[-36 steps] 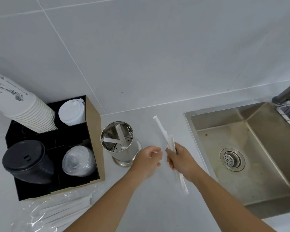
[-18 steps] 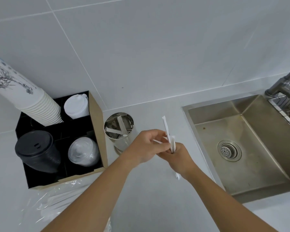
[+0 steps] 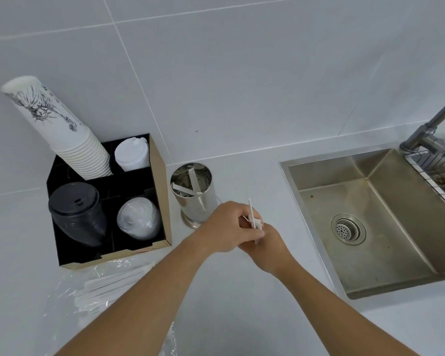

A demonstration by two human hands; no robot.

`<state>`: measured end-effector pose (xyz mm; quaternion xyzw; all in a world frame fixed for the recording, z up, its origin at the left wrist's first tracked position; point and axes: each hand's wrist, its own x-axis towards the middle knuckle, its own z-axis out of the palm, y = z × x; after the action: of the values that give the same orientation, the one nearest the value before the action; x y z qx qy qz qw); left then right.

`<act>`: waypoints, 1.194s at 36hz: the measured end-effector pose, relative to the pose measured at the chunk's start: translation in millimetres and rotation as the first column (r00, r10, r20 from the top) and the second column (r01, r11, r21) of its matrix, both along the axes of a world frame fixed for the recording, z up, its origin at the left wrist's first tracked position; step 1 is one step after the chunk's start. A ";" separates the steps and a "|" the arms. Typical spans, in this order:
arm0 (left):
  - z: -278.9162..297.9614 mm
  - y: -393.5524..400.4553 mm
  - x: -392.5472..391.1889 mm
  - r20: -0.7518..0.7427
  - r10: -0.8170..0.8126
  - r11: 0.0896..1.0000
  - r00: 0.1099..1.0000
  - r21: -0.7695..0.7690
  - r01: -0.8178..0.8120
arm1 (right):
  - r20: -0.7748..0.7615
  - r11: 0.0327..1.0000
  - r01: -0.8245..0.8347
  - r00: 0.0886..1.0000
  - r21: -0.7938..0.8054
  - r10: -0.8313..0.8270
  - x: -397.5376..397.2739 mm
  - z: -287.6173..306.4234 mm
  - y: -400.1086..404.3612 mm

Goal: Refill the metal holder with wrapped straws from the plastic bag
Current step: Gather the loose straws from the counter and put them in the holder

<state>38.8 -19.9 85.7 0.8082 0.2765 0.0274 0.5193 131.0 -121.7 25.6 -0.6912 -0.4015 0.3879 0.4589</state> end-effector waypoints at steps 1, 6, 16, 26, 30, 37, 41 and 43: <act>0.7 -3.2 -1.6 -0.002 -0.003 1.000 1.000 0.010 0.003 | 0.106 1.000 0.010 0.994 -0.009 -0.009 -2.8 -0.8 -4.0; 0.5 -14.6 -3.0 -0.015 -0.001 0.999 1.000 0.038 0.001 | 0.452 0.985 0.108 0.891 -0.134 -0.036 -4.7 -16.8 -17.7; -13.5 -27.1 -8.8 -0.042 0.023 0.999 0.999 0.032 -0.022 | 0.367 0.963 0.129 0.929 -0.235 -0.034 -2.6 -36.1 -27.3; -2.8 -21.7 -11.0 -0.031 0.085 0.992 0.996 0.091 -0.082 | 0.297 0.966 0.063 0.955 -0.252 0.015 -4.9 -24.4 -21.5; 13.4 -12.0 -14.5 0.007 0.079 0.991 0.997 0.108 -0.080 | 0.242 0.972 -0.037 0.966 -0.232 0.094 -0.6 -0.9 -22.5; 46.2 3.8 -23.7 0.092 0.096 0.988 0.991 0.113 -0.106 | 0.239 0.963 -0.125 0.954 -0.238 0.183 10.0 37.1 -16.1; 61.4 10.6 -30.3 0.134 0.115 0.987 0.984 0.100 -0.129 | 0.295 0.968 -0.145 0.934 -0.206 0.203 12.4 52.1 -6.4; 71.4 14.5 -35.0 0.159 0.113 0.985 0.981 0.112 -0.131 | 0.319 0.970 -0.160 0.923 -0.185 0.213 11.9 60.7 0.5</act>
<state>3.8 -5.4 157.1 0.8155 0.2830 0.1376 0.4857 142.9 -121.2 86.3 -0.7394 -0.5066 0.3361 0.2893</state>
